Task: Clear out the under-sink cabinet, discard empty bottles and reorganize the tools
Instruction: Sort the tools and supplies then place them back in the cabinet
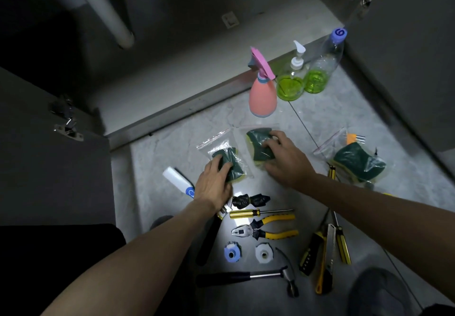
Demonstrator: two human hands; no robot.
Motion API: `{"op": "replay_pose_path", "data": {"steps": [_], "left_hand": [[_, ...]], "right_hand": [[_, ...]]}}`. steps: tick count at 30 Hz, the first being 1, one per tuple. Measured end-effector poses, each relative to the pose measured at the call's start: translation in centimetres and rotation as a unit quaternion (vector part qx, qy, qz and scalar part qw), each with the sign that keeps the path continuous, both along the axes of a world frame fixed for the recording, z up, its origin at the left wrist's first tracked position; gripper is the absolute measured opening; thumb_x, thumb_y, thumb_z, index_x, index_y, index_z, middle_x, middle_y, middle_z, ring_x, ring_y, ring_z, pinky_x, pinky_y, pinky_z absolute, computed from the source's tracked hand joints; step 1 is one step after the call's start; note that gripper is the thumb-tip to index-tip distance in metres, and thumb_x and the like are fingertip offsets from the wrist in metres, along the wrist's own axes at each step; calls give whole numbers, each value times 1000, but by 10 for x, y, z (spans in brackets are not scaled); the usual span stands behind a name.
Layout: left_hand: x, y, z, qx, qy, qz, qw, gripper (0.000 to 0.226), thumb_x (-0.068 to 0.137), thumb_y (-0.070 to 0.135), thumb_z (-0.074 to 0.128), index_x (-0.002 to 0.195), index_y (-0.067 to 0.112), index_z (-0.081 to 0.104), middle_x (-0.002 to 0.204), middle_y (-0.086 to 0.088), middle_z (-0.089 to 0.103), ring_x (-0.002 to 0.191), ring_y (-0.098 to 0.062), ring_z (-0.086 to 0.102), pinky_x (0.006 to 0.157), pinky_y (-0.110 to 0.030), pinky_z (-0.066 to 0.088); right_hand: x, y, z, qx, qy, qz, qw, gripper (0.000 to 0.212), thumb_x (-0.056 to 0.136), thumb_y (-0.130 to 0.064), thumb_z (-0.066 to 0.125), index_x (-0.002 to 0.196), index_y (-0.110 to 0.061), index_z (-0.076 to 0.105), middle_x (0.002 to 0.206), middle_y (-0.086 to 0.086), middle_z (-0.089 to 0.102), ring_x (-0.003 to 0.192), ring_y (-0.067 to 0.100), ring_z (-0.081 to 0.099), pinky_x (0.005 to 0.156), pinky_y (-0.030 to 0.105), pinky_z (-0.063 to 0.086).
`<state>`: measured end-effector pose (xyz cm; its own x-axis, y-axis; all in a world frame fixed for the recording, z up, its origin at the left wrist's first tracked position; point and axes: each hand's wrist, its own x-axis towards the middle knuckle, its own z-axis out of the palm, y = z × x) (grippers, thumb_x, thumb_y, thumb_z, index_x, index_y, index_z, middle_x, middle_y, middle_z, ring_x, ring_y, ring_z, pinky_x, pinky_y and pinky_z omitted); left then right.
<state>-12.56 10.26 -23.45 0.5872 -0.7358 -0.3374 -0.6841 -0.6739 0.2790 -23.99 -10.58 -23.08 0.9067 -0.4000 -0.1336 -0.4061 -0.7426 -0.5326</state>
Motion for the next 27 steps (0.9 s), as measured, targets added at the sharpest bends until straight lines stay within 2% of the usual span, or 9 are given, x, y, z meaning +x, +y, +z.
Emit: {"op": "replay_pose_path", "data": {"steps": [5,11,15,19,23,27], "left_hand": [[1,1,-3,-31,10,12,999,53,89,16,56,140,22,44,160,-6,21,138,-31,33,107,-40,40],[4,-7,2,-44,18,40,998,61,89,7,55,145,21,38,163,-4,17,145,-26,27,115,-39,35],[7,-15,9,-41,28,53,997,67,84,2,53,147,18,39,163,-6,18,147,-26,24,117,-38,29],[8,-19,13,-30,9,64,997,65,78,9,59,141,15,45,155,-9,29,144,-27,27,117,-43,28],[4,-25,16,-60,-31,70,995,59,78,18,60,136,15,49,148,-9,34,136,-28,33,111,-41,34],[-3,-36,12,-1,15,40,999,68,87,31,57,150,27,33,161,-5,14,147,-27,17,111,-46,37]], "right_hand": [[24,8,-10,-22,94,75,992,72,85,-40,66,148,-17,40,165,10,15,140,34,35,104,44,46],[23,3,-12,16,71,60,996,53,88,-30,61,140,-21,53,165,6,18,138,32,40,101,41,47],[17,0,-5,48,73,66,994,54,90,-30,61,142,-19,52,166,4,18,141,29,38,107,39,43],[7,-10,7,62,44,58,995,54,91,-28,59,143,-16,49,161,2,28,139,25,39,107,39,42],[-19,-44,22,-34,44,-3,998,51,87,-22,60,136,-12,53,149,8,42,130,30,46,100,39,42],[-63,-75,26,-122,137,-92,979,66,75,-34,67,134,-12,48,140,12,44,128,33,45,101,43,40]]}}
